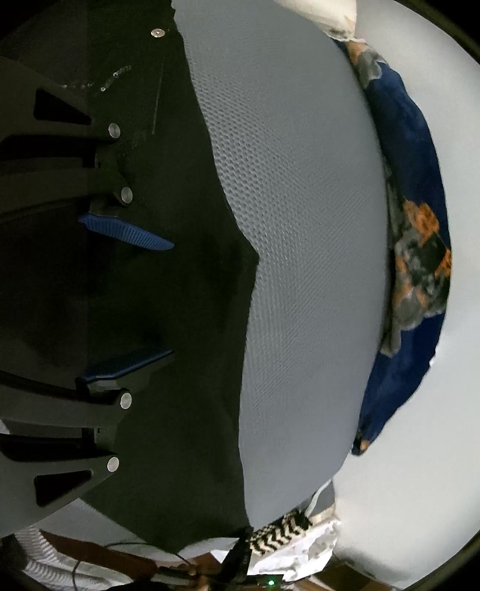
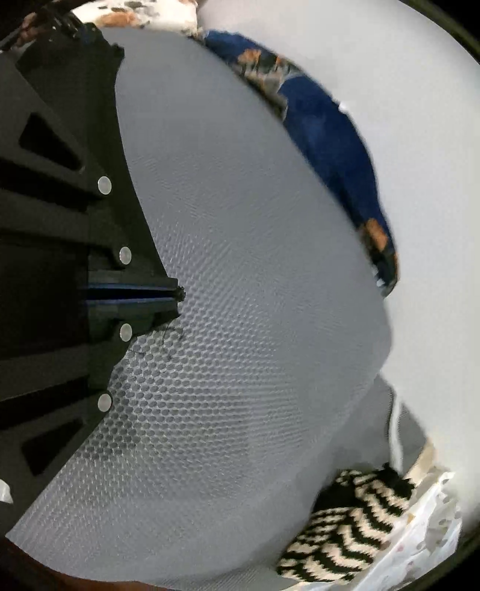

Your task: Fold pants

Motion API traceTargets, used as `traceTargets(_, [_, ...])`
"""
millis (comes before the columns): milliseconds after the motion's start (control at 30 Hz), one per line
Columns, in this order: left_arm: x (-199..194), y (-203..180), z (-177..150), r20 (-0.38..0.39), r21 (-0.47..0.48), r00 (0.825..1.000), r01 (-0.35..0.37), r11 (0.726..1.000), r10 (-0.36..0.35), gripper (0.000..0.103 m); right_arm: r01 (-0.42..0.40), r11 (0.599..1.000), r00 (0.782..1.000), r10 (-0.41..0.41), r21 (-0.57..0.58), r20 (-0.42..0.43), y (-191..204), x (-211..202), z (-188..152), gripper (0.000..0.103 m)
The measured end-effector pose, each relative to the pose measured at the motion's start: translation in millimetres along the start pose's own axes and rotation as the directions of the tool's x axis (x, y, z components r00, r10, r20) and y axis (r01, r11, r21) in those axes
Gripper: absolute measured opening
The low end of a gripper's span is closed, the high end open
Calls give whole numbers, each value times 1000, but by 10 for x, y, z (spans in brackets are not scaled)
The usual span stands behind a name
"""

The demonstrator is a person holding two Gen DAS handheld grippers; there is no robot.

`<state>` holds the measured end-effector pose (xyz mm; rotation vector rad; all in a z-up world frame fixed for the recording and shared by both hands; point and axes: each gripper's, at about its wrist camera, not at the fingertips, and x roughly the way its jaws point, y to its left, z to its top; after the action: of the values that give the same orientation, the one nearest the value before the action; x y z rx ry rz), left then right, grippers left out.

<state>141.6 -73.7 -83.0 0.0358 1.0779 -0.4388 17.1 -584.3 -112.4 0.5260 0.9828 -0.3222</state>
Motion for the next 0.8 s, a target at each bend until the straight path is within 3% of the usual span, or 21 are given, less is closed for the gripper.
traceTargets(167, [142,181,-78,-29,-25,1000,-9,1000,9,55,8,998,1000,-6,59,-25,-69,89,-26,3])
traceTargets(267, [164,147,-79,-24,13,999,-28,1000,29,56,22,995,999,-18,94,-42,-78,42,-18,12])
traceTargets(333, [146,148,-72,-24,18,1000,-12,1000,12,56,34,994,999,-32,100,-22,-39,-68,0,20])
traceTargets(433, [33,214,-87,-7,-9,1000,27,1000,-27,56,9,995,1000,-11,99,19,116,-269,19,20])
traceTargets(633, [-275,475,-199,62,-41,998,-14,999,17,56,-123,990,992,123,-72,-8,1037,-380,-47,21])
traceTargets(700, [-355,632,-250,70,-60,996,-45,997,49,56,-201,969,979,195,-145,-58,1463,-309,-143,21])
traceTargets(800, [-539,880,-306,85,-94,992,-89,992,97,56,-329,909,941,293,-257,-170,2169,-143,-340,21])
